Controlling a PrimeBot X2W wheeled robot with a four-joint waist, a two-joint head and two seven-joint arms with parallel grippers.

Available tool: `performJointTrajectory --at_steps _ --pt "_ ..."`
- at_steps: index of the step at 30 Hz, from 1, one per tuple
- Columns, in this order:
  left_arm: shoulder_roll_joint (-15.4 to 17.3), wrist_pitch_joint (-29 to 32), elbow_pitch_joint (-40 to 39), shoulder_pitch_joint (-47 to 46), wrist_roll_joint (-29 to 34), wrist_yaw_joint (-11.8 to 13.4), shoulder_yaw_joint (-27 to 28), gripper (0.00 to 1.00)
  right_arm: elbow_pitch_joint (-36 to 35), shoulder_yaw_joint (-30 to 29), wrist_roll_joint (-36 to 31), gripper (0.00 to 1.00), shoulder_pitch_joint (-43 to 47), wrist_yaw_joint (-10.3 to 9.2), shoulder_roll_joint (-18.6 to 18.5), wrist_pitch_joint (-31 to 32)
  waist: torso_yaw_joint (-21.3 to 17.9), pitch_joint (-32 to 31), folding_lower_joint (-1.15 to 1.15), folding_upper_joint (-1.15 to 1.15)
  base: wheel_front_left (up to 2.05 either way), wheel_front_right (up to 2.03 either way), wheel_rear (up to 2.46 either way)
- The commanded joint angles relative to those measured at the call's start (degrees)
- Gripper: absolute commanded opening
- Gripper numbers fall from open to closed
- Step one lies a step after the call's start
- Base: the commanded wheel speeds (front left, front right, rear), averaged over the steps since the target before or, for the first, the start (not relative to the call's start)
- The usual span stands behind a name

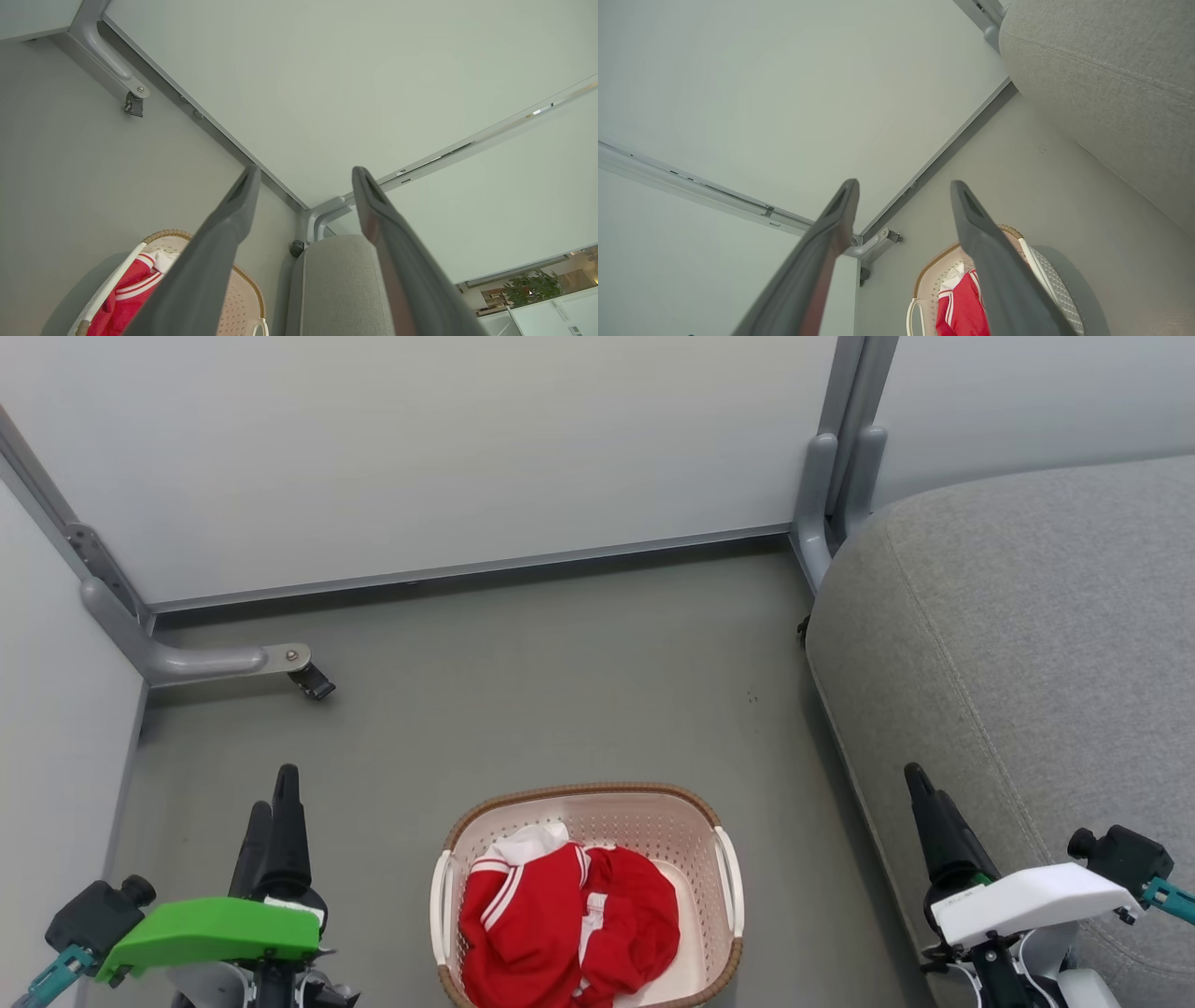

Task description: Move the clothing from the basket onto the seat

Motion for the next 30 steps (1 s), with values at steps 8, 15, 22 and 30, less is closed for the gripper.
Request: performJointTrajectory --at_steps 8,15,22,30 --pt "0.4 -2.1 -1.3 1.4 8.6 1.6 -2.1 1.0 -1.6 1.2 -9.2 1.0 0.9 0.01 -0.5 -2.2 -0.1 -0.4 0.0 0.0 0.0 0.0 0.0" --pt "0.4 -3.4 -1.1 2.0 14.9 2.4 -3.2 1.0 -2.4 2.0 -15.2 1.0 1.4 0.02 -0.5 -3.6 -0.2 -0.5 0.0 0.0 0.0 0.0 0.0" --pt "0.5 -4.7 -1.5 2.6 21.5 4.2 -4.6 1.0 -2.6 4.2 -20.8 1.0 1.7 0.02 -0.7 -4.9 -0.3 -0.6 0.0 0.0 0.0 0.0 0.0" --pt "0.5 -6.0 -2.4 3.3 27.0 4.9 -5.8 1.0 -3.2 5.1 -26.3 1.0 2.2 0.02 -0.7 -6.2 -0.5 -0.7 0.0 0.0 0.0 0.0 0.0"
